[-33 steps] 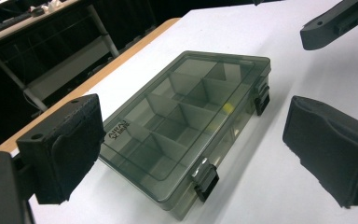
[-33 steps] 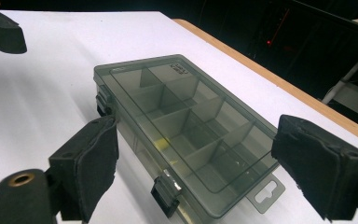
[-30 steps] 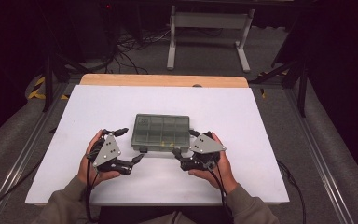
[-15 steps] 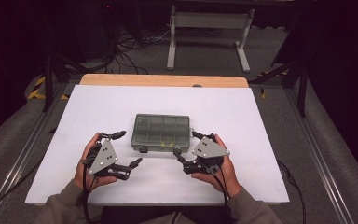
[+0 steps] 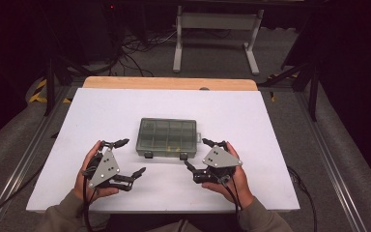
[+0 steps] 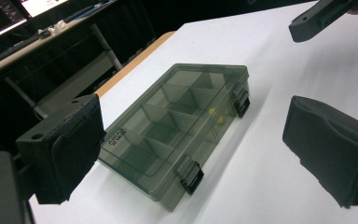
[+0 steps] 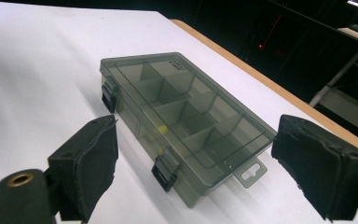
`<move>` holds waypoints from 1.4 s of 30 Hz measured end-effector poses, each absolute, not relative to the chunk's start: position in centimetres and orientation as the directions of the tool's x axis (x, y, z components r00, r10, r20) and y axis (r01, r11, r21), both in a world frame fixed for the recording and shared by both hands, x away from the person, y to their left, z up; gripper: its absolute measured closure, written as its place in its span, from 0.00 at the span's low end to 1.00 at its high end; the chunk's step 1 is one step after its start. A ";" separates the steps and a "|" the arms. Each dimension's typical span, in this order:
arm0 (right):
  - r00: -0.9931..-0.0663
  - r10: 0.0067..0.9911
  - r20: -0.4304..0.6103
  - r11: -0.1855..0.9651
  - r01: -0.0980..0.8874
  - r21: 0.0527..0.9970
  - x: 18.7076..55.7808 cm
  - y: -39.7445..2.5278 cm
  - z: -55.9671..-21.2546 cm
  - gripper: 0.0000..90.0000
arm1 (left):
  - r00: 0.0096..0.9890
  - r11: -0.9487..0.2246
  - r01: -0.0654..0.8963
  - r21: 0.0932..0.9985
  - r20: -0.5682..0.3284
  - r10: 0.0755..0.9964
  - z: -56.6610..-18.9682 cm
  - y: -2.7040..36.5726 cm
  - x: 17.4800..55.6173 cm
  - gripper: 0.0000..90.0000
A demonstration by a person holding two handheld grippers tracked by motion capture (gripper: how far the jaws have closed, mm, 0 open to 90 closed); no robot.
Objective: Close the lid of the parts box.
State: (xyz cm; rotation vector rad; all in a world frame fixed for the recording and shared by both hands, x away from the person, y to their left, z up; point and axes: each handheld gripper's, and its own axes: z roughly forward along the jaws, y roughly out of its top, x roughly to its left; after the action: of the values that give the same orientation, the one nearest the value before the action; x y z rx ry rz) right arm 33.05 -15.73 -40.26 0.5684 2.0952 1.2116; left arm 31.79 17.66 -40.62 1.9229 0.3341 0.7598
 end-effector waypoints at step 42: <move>-0.642 0.663 -0.384 0.528 0.037 0.849 31.0 -19.3 -42.2 0.16 | 0.723 -0.497 -0.067 0.865 0.386 0.573 -43.7 21.5 30.3 0.07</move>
State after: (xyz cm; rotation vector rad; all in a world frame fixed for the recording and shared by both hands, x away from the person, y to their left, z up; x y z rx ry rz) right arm 31.02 -19.34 -42.22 0.5668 2.0504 1.1162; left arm 30.26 21.45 -43.69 1.9487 0.3881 0.8228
